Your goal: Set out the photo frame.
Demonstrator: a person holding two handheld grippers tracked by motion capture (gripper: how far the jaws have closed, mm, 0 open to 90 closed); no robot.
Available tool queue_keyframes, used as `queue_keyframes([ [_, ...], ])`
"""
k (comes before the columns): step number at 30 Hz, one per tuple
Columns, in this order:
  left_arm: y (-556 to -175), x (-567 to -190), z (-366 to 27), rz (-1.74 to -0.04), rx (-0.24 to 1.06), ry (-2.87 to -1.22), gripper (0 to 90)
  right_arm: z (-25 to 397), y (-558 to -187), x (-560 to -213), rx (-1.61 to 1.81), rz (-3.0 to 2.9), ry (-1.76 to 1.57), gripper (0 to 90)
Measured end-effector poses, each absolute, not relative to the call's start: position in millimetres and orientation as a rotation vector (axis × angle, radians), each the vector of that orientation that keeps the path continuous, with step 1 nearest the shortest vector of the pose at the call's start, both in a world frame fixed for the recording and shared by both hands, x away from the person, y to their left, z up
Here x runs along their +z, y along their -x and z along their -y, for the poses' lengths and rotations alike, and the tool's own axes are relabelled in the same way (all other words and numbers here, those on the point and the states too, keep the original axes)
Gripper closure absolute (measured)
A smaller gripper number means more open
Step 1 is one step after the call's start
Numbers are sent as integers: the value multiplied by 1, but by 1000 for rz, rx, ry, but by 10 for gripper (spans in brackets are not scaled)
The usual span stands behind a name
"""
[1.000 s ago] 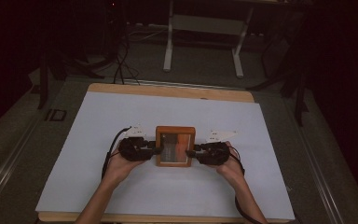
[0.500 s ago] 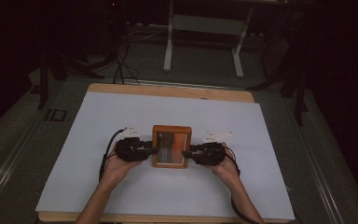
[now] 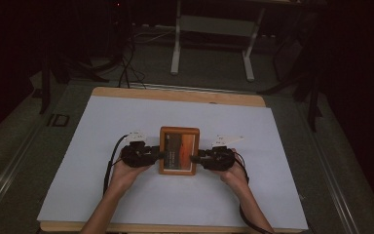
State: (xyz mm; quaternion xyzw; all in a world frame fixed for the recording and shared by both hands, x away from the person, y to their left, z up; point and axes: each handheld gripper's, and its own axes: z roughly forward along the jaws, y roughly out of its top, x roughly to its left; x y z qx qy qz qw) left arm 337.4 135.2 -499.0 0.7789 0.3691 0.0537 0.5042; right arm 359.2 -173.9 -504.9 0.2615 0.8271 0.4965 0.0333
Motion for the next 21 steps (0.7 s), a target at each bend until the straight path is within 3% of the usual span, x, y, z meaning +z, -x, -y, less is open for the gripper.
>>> queue_keyframes([
  [11,-337,-502,-133,-901,127,-1924,623,173,-359,-505,1532,-2537,-808,642],
  [12,-337,-503,-133,-901,121,-1924,564,173,-359,-504,1519,-2538,-804,633],
  [16,-338,-504,-134,-916,114,-1908,476,173,-359,-504,1515,-2535,-803,562],
  [18,-337,-504,-138,-923,108,-1888,458,175,-359,-504,1524,-2537,-815,490],
  [21,-336,-504,-145,-937,108,-1864,441,178,-360,-503,1533,-2533,-825,451],
])
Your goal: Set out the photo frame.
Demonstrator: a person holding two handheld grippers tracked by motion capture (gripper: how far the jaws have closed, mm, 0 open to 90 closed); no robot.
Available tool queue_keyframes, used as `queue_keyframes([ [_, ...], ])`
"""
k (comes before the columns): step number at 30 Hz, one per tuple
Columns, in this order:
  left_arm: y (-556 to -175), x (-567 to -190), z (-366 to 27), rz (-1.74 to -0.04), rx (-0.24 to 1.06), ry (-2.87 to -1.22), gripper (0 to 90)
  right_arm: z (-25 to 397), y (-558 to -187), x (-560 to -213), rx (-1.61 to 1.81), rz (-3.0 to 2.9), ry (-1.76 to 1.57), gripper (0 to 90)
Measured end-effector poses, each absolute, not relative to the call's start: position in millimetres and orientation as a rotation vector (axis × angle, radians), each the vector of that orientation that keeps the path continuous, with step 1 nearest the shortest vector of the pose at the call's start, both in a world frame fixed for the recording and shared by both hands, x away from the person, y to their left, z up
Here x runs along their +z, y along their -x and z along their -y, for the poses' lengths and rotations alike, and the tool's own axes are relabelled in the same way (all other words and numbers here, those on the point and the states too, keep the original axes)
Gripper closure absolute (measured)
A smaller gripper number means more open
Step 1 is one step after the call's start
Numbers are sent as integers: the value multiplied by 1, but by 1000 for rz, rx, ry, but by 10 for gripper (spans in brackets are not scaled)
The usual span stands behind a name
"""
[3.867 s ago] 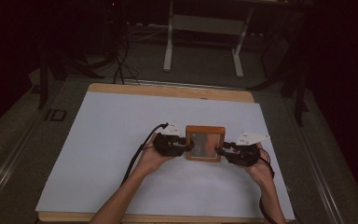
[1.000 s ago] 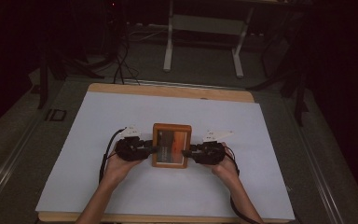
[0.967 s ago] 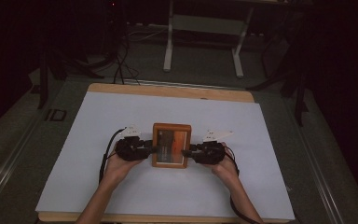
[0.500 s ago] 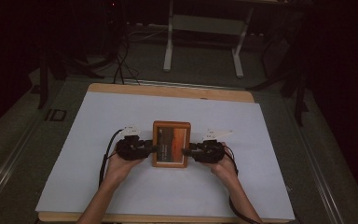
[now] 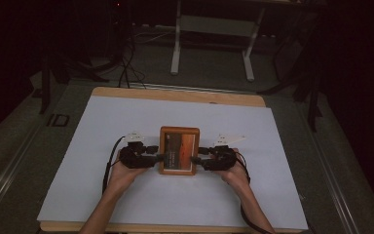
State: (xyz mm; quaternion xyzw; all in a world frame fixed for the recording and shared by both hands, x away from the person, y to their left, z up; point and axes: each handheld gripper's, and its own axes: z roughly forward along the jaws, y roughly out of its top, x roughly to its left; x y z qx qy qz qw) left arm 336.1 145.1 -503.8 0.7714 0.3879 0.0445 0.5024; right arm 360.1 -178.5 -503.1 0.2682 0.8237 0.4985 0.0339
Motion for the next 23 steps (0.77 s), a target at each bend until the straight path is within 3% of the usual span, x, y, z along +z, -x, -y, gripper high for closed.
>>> queue_keyframes([
  [14,-324,-487,-191,-1032,221,-1747,433,215,-357,-482,1554,-2435,-884,374],
  [23,-321,-498,-215,-1158,315,-1764,417,251,-364,-490,1434,-2396,-1013,340],
])
